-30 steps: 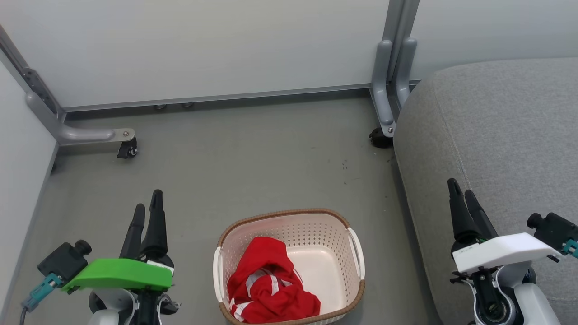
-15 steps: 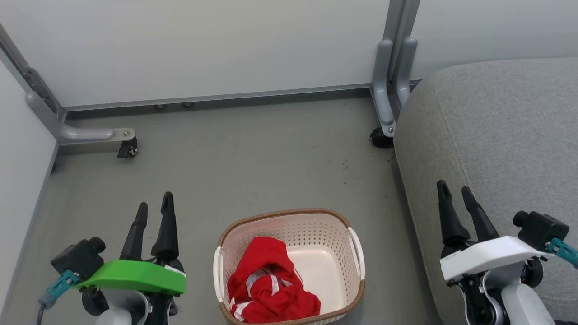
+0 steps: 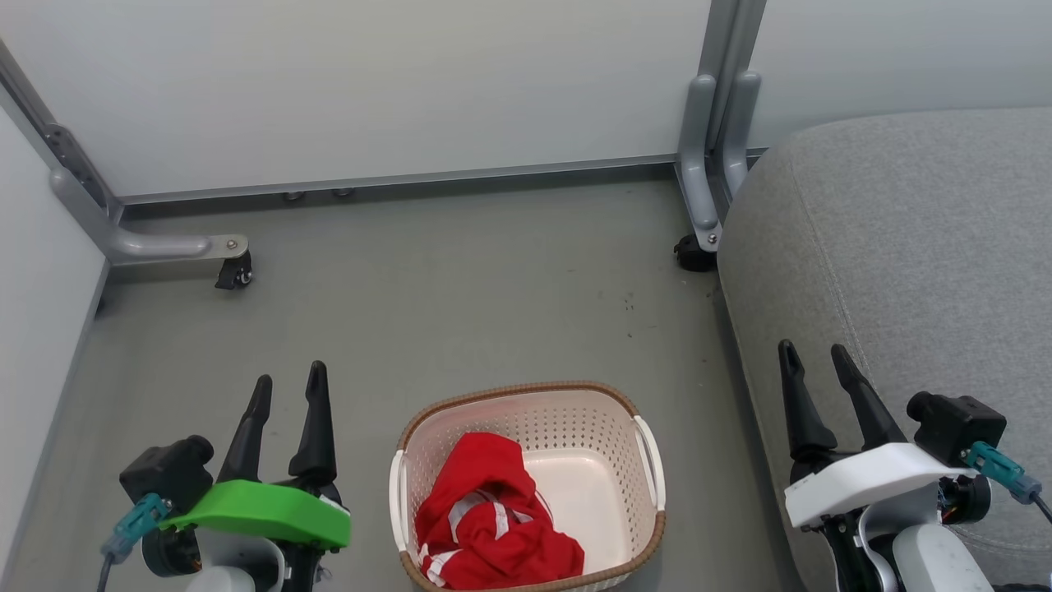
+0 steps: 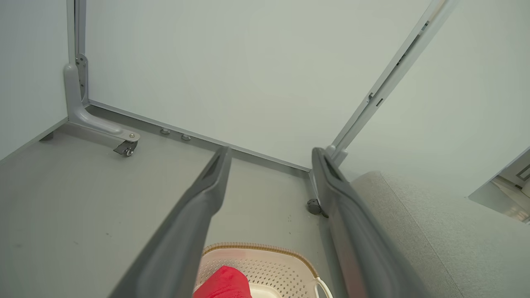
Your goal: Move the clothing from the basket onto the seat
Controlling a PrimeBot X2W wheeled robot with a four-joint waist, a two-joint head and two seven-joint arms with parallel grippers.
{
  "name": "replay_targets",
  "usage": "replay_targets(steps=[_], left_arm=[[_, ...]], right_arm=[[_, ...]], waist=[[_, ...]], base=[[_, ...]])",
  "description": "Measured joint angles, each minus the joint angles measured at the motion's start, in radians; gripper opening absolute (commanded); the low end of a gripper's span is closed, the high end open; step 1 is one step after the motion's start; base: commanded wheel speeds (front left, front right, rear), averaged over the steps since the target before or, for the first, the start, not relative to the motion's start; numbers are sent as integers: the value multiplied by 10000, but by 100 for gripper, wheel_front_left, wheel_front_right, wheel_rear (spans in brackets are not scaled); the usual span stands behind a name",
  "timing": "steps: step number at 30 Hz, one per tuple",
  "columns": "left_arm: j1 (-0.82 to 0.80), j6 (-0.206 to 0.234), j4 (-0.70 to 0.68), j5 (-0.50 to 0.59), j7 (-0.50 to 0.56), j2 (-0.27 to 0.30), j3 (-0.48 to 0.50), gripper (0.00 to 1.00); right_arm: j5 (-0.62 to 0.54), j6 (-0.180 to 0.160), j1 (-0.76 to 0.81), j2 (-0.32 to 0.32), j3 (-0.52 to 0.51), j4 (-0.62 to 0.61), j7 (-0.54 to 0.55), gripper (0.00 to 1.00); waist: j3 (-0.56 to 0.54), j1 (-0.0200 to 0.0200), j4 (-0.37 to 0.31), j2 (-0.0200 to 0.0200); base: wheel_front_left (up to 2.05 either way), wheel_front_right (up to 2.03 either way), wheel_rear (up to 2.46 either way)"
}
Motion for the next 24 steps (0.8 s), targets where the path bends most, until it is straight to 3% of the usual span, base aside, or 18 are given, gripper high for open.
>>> replay_targets(steps=[24], left_arm=[[3, -10, 477, 2121, -533, -4, -221, 100]], right_arm=[[-1996, 2, -1, 128, 134, 767, -541, 100]], waist=[[2, 0, 60, 0]], base=[[0, 0, 0]])
